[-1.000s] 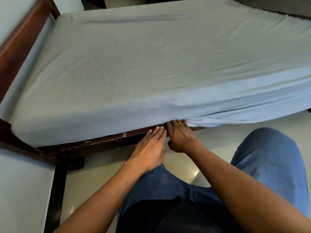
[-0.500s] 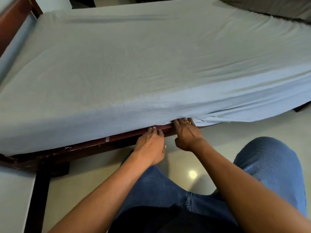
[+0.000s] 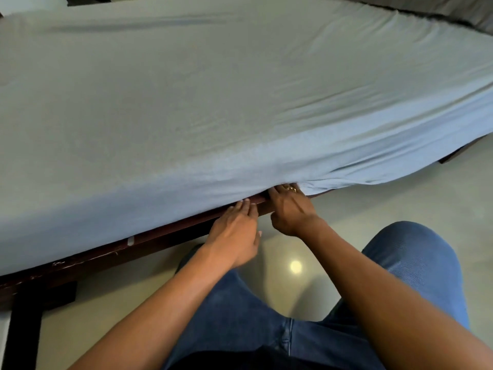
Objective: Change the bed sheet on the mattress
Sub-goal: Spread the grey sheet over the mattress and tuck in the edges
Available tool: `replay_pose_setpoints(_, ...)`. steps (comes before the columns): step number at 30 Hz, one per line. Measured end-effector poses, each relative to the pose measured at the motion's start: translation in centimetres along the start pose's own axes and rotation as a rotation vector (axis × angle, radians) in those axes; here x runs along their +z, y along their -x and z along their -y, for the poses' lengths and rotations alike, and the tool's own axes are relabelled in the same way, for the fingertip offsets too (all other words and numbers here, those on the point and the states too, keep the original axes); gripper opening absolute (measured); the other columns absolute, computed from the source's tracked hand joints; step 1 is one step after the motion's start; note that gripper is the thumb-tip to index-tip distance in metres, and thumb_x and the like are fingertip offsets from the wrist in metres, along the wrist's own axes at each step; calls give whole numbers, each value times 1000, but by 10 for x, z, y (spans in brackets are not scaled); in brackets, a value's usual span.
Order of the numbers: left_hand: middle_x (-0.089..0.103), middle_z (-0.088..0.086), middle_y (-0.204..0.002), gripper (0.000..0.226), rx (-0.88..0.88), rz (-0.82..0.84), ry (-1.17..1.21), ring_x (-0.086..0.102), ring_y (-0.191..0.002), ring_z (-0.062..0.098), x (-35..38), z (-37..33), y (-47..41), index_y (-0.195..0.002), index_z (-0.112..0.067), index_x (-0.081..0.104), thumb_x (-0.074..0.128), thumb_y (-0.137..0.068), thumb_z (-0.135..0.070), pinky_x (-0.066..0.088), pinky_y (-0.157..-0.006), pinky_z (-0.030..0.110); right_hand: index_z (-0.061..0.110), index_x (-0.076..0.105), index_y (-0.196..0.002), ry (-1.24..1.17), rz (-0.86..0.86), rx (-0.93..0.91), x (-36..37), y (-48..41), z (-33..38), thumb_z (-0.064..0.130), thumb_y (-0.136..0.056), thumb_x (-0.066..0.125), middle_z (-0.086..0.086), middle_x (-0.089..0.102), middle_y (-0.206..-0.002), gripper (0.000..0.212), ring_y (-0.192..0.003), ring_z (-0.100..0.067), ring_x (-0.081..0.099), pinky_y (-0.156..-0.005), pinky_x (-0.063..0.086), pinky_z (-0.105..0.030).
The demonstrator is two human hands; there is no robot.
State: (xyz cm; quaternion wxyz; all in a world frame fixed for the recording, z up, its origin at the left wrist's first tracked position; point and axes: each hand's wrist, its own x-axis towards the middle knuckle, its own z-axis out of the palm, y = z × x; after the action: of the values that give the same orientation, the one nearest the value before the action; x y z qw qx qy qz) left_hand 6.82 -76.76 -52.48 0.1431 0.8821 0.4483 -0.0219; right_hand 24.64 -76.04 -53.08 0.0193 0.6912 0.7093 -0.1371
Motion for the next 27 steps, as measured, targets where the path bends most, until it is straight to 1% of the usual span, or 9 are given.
replay_pose_setpoints(2,9,12,-168,73,58,-30,28,6,-156,24,-2,-10,-5,-160,-5,9,43,-103,-34,7,-127,34,14,51,-136,-7,59,13,-3,-13,-2,24,-89,54,-13,61,-136,47,-129,-31,54,-115,29,-37)
replay_pose_setpoints(6,12,14,-167,82,94,-28,27,9,-155,25,6,-18,-34,-160,-4,12,56,-95,-28,10,-127,34,9,29,-156,15,23,-76,-4,7,-4,24,-85,60,-14,39,-158,79,-149,-30,31,-126,14,-42)
replay_pose_setpoints(8,12,12,-167,88,74,-18,27,10,-155,24,11,-21,-42,-160,-6,11,60,-92,-30,10,-127,35,5,17,-161,-33,-18,-65,-7,33,-1,32,-87,44,-13,24,-166,82,-155,-27,19,-128,8,-42)
replay_pose_setpoints(10,6,11,-169,90,53,8,26,4,-156,24,16,-23,-43,-161,-7,4,58,-93,-34,6,-127,36,3,11,-162,-52,-22,-66,-3,60,6,39,-79,16,-13,13,-169,90,-158,-25,10,-129,5,-41)
replay_pose_setpoints(11,2,11,-169,90,40,10,10,1,-156,24,17,-26,-42,-161,-6,1,56,-95,-35,4,-127,37,3,8,-162,-42,-18,-65,1,64,3,39,-75,11,-13,9,-170,93,-158,-25,6,-129,4,-41)
replay_pose_setpoints(14,-5,13,-169,84,11,37,19,-3,-156,26,13,-31,-39,-160,-5,-3,49,-100,-36,2,-127,38,4,2,-162,19,-12,-10,6,37,-24,32,-86,36,-14,4,-170,88,-158,-26,2,-128,3,-44)
replay_pose_setpoints(18,1,13,-169,71,99,13,76,1,-156,24,6,-46,-28,-160,-6,6,40,-104,-32,3,-127,34,9,27,-155,89,-10,-11,6,1,-48,27,-83,49,-12,36,-160,77,-150,-29,28,-127,12,-45)
replay_pose_setpoints(22,1,16,-168,80,115,11,31,0,-156,26,11,-58,-43,-160,-3,4,49,-97,-22,4,-128,37,12,18,-160,47,-8,-27,4,11,-45,28,-89,56,-7,23,-167,82,-155,-24,17,-127,5,-47)
replay_pose_setpoints(27,2,15,-168,89,116,23,38,0,-156,26,16,-58,-74,-160,-3,1,57,-94,-28,3,-127,37,6,7,-162,-16,37,41,-14,46,-46,29,-94,50,-11,6,-171,84,-158,-21,4,-128,3,-43)
